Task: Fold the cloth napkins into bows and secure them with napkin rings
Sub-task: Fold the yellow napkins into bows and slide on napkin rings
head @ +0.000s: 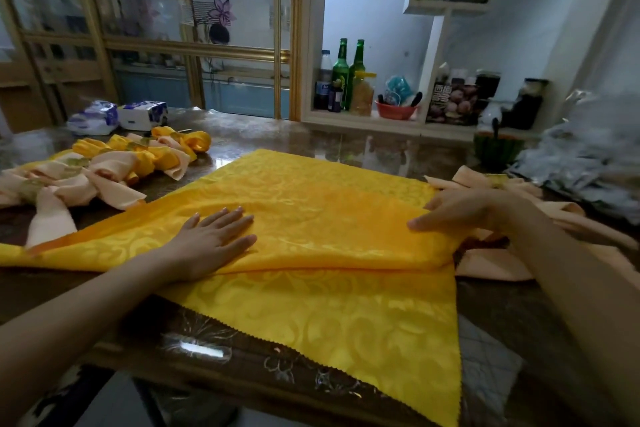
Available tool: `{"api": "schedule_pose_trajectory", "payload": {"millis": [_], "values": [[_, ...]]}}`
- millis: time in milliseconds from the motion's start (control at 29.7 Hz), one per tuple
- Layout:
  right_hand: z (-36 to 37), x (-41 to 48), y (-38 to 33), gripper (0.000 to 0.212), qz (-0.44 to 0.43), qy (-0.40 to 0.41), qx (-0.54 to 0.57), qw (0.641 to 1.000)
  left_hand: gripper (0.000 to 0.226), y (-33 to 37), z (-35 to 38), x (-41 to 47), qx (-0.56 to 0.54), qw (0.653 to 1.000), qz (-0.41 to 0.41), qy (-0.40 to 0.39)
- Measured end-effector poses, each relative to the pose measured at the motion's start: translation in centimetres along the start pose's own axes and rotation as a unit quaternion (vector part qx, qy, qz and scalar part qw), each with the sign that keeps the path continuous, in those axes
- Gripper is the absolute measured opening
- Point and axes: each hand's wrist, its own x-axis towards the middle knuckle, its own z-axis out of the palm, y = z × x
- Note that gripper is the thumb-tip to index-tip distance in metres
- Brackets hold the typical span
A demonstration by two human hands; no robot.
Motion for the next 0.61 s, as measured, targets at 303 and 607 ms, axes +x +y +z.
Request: {"api": "schedule_pose_trajectory", "payload": {"millis": [303,607], "values": [[-1.4,-6.2,3.9,0.071,0.049,-0.029,-0.144,0.988,0.107,3.5,-1.4,-1.6,-0.079,0.997,-0.006,0.006],[7.1,-6.7,-1.2,0.041,-0.169,0.246,-0.141,0.944,0.074,9.3,0.8,-4.4,0.000,0.998,0.013,-0.056]]}}
